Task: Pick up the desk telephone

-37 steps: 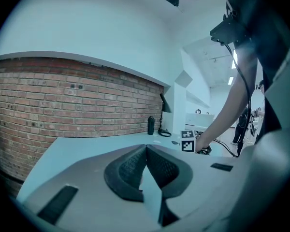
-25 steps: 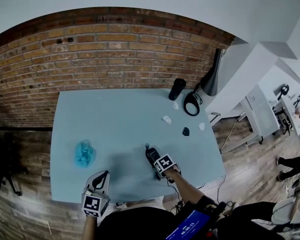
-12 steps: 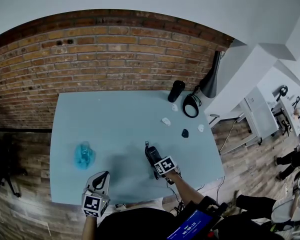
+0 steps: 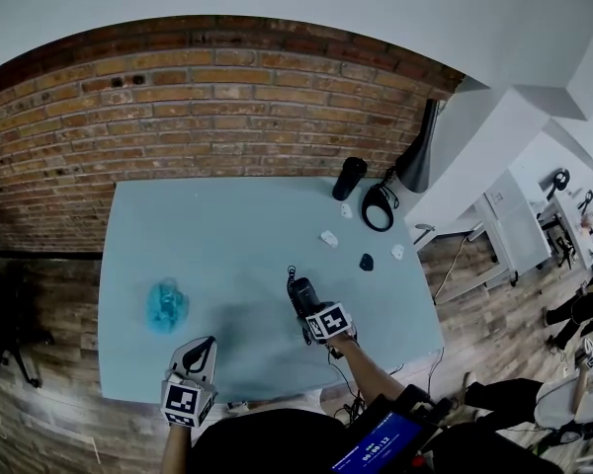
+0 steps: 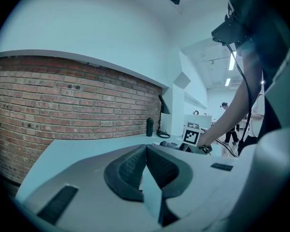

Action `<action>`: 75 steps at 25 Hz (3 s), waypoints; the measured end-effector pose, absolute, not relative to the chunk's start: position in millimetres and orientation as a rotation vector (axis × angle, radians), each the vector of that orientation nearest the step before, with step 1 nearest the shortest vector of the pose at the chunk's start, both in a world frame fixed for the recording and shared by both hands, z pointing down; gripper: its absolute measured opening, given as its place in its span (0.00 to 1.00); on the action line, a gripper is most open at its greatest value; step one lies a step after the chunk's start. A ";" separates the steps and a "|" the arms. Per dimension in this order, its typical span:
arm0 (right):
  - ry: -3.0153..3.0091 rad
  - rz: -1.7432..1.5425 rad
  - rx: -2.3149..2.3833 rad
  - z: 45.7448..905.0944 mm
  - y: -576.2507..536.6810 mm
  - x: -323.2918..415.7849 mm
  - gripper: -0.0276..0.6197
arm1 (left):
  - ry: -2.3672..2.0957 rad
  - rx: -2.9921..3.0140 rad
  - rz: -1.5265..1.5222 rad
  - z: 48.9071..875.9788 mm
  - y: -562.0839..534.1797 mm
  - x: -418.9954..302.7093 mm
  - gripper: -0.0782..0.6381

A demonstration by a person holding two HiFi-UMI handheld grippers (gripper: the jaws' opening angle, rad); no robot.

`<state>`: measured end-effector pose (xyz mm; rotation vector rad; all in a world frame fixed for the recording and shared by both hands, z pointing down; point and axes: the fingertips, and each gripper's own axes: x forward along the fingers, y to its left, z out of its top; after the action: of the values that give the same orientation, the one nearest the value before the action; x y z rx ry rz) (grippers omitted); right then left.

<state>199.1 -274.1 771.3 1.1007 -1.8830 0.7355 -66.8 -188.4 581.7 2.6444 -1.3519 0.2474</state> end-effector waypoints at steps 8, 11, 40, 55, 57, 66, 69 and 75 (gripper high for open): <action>-1.939 0.715 1.160 747.0 -289.1 196.3 0.49 | -1.352 2.650 0.250 581.0 -187.4 -66.5 0.15; -1.971 0.699 1.188 734.6 -296.7 194.4 0.49 | -1.349 2.654 0.250 581.3 -186.2 -65.2 0.15; -2.308 0.328 1.434 558.5 -348.6 165.8 0.49 | -1.328 2.662 0.256 583.8 -179.2 -60.5 0.15; -2.458 0.167 1.550 473.5 -357.1 150.5 0.49 | -1.323 2.650 0.260 585.7 -185.1 -62.0 0.15; -2.474 0.140 1.562 461.7 -358.4 149.9 0.49 | -1.322 2.650 0.257 585.6 -186.9 -61.0 0.15; -2.551 -0.012 1.607 402.7 -353.4 144.5 0.49 | -1.308 2.659 0.257 586.5 -190.3 -57.9 0.15; -2.570 -0.039 1.614 390.9 -351.4 143.3 0.49 | -1.301 2.668 0.259 586.5 -189.9 -55.9 0.15; -2.564 -0.054 1.624 388.2 -345.4 145.6 0.49 | -1.280 2.686 0.283 587.9 -191.7 -54.4 0.15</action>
<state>145.6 -345.4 388.2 1.6239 -2.5640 -0.0544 -54.4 -191.7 587.9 2.6859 -1.2796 0.2833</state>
